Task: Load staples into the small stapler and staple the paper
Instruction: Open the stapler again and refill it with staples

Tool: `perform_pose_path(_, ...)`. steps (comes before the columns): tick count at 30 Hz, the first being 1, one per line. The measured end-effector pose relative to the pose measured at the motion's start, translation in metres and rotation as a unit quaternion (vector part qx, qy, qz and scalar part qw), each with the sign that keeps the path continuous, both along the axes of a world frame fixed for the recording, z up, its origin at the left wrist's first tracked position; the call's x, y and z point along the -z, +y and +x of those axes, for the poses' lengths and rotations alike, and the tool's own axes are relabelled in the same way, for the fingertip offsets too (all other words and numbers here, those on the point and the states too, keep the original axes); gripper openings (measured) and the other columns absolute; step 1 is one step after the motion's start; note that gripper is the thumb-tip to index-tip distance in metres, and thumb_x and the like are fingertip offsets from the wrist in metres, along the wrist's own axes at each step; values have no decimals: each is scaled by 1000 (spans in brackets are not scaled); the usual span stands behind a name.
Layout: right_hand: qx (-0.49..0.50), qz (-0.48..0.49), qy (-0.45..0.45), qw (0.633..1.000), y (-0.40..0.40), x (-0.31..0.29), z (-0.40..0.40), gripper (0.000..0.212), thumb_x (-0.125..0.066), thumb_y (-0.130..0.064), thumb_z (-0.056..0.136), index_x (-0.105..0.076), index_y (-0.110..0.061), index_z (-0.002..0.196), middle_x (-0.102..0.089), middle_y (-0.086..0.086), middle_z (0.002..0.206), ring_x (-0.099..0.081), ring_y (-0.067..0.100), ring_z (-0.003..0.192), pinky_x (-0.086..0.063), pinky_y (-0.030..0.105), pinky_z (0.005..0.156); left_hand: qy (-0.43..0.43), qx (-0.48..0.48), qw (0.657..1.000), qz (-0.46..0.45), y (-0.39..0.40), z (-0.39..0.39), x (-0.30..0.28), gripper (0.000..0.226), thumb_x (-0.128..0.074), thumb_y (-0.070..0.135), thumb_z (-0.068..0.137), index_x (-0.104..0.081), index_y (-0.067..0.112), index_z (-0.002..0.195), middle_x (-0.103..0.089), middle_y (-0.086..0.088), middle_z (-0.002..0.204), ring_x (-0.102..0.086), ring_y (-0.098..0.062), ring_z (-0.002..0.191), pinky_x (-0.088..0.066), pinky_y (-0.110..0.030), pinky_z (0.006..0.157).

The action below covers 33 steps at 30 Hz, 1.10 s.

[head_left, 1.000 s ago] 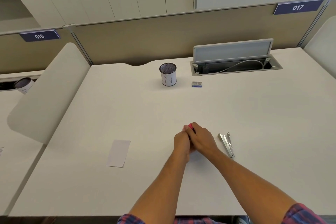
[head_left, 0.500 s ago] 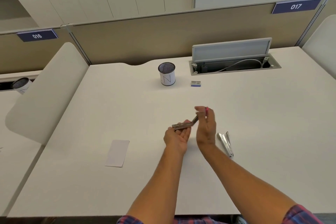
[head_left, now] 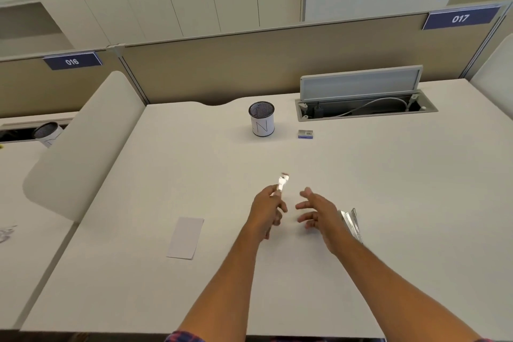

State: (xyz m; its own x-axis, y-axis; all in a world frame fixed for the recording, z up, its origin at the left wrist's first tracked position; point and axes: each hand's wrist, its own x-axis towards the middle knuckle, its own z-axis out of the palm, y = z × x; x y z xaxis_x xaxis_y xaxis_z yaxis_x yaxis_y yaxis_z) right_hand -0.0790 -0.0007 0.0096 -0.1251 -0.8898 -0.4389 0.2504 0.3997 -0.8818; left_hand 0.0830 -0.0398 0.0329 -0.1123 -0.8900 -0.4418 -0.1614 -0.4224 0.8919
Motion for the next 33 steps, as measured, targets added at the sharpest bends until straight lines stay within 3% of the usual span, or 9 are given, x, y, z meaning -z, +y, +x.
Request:
perform_pose_path(4,-16,-11,-61,998,-11,1,-8,39,-54,-42,104,-71,-9,114,-67,11,80,-54,20,56,-41,30,54,-48,174,982,-50,16,6,-4,23,-46,38,103,-50,49,122,-75,-8,83,-38,-16,44,-33,-22,45)
perform_pose_path(7,-10,-30,-93,995,-12,5,-14,29,-58,-27,103,-69,-1,102,-62,13,80,-54,18,58,-46,30,56,-91,226,966,-86,22,6,-10,31,-50,47,99,-46,60,128,-74,-3,89,-42,-12,49,-39,-24,46)
perform_pose_path(10,-3,-26,-124,992,-12,8,-14,28,-62,-27,101,-69,0,99,-63,12,76,-58,19,61,-52,30,58,-154,261,943,-140,22,4,-12,38,-49,42,100,-41,66,128,-73,6,88,-55,1,61,-46,-22,58)
perform_pose_path(14,-8,-40,-111,993,-14,10,-11,31,-65,-30,100,-70,0,96,-62,10,73,-56,19,59,-51,30,57,-202,277,922,-178,16,1,-13,36,-47,36,102,-40,61,126,-72,-3,85,-64,-14,76,-50,-30,66)
perform_pose_path(17,-7,-44,-83,996,-14,12,-11,32,-68,-32,97,-69,-1,89,-61,9,71,-54,17,57,-52,29,56,-233,280,912,-191,13,-1,-12,24,-48,38,100,-41,51,118,-71,-8,78,-66,-24,70,-56,-41,68)
perform_pose_path(20,0,-50,-74,996,-13,13,-10,32,-70,-32,96,-67,-5,80,-59,8,69,-52,17,54,-52,30,57,-246,268,909,-203,14,-1,-5,13,-50,48,97,-41,44,106,-70,-3,68,-60,-11,51,-54,-36,56)
perform_pose_path(22,1,-60,-67,996,-11,13,-7,33,-70,-33,96,-68,-5,79,-61,9,69,-52,17,54,-52,29,57,-240,237,919,-204,18,-2,-1,26,-47,63,95,-41,39,102,-69,-4,64,-53,-10,39,-49,-28,44)
perform_pose_path(25,8,-78,-52,996,-11,10,-2,33,-70,-34,96,-70,-4,83,-60,9,70,-52,17,54,-52,30,57,-209,173,940,-208,25,-7,4,39,-40,70,96,-41,32,103,-70,-4,63,-54,-17,36,-47,-28,42)
perform_pose_path(33,25,-111,14,993,-17,2,-1,42,-70,-37,96,-69,4,89,-60,4,66,-53,18,53,-50,29,58,-142,68,964,-213,28,-13,10,15,-37,49,99,-37,34,100,-73,2,67,-58,-14,40,-44,-24,40)
